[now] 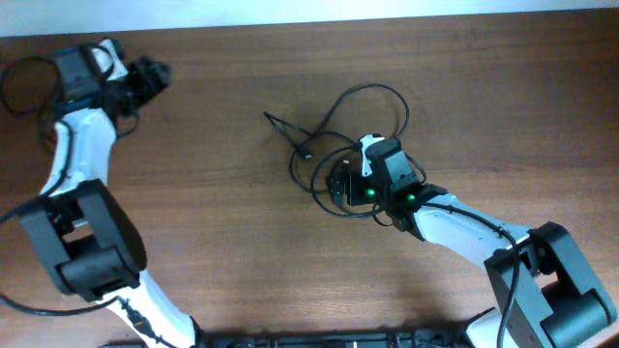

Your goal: Untangle cables

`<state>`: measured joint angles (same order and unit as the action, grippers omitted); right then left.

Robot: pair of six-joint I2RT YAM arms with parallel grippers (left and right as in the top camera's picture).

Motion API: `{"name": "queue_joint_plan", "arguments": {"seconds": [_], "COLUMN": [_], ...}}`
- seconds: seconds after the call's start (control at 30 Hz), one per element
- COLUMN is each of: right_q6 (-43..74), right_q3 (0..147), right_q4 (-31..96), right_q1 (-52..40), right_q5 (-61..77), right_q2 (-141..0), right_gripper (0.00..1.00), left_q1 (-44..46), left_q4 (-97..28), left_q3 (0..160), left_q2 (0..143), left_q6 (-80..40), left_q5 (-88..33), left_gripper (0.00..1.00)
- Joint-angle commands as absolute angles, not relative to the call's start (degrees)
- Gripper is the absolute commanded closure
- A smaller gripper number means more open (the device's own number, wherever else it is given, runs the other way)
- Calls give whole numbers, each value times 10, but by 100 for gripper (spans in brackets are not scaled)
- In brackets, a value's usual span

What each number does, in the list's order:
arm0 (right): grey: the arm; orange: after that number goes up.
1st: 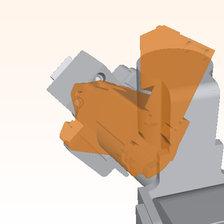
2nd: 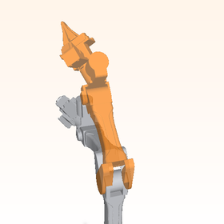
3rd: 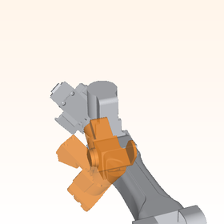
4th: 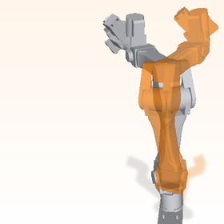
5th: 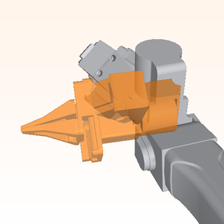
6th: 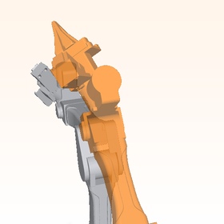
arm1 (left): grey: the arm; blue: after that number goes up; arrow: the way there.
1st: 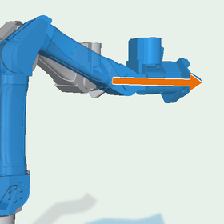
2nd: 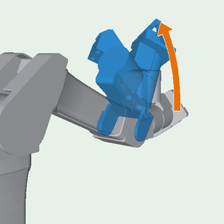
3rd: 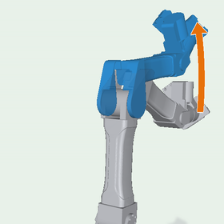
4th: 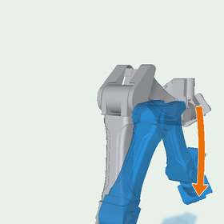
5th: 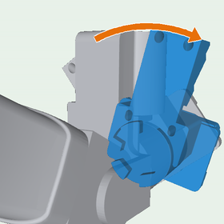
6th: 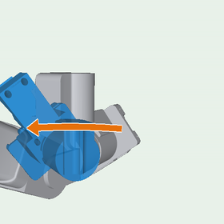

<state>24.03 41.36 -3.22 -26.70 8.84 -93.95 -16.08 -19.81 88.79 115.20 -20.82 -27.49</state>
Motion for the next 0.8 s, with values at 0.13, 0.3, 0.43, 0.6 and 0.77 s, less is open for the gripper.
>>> {"name": "queue_joint_plan", "arguments": {"seconds": [0.13, 0.3, 0.43, 0.6, 0.77], "right_q6": [245, 245, 245, 245, 245], "right_q3": [415, 415, 415, 415, 415], "right_q4": [-32, -32, -32, -32, -32], "right_q1": [-266, -266, -266, -266, -266], "right_q5": [83, 83, 83, 83, 204], "right_q2": [-941, -941, -941, -941, -941], "right_gripper": [1, 1, 1, 1, 1], "left_q1": [-51, 20, 59, 98, 116], "left_q4": [-218, -228, -255, -309, -344], "left_q3": [893, 893, 893, 893, 893], "left_q2": [1133, 1120, 1096, 1028, 962], "left_q6": [-148, -105, -65, -27, -27], "left_q5": [-311, -285, -232, -144, -119], "left_gripper": [1, 1, 1, 1, 1]}}
